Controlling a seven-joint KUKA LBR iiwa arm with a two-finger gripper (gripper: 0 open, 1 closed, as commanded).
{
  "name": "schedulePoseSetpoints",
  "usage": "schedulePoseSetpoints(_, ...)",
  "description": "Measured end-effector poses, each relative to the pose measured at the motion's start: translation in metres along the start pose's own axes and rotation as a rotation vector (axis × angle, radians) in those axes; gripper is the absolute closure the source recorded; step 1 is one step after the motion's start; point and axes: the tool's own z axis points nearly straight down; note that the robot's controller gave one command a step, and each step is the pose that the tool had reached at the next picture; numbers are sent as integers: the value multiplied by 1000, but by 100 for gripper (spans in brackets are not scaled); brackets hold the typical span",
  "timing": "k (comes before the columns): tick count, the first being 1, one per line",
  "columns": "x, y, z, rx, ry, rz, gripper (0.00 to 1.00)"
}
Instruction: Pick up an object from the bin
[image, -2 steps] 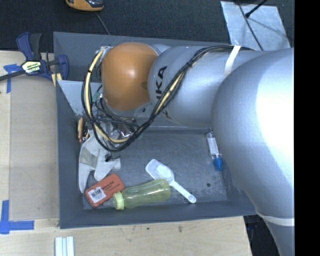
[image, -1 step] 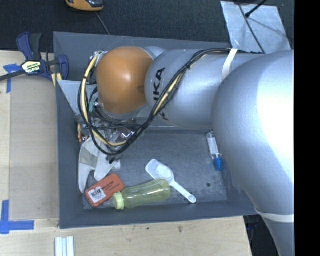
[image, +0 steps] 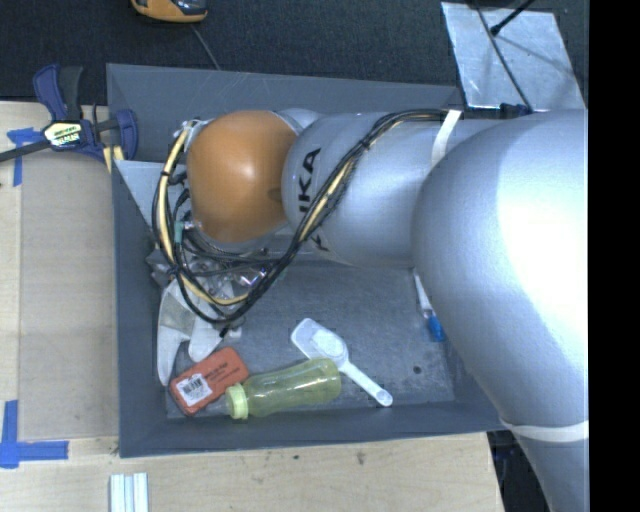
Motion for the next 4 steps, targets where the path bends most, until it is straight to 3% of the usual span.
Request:
schedulePoseSetpoints(1,-4,3,10,1,-4,-56,100)
schedulePoseSetpoints(2,-4,3,10,1,-3,-56,100)
schedulePoseSetpoints(3,14,12,-16,2,-1,-88,100)
schedulePoseSetpoints(4,18,15,-26,3,-1,-95,100)
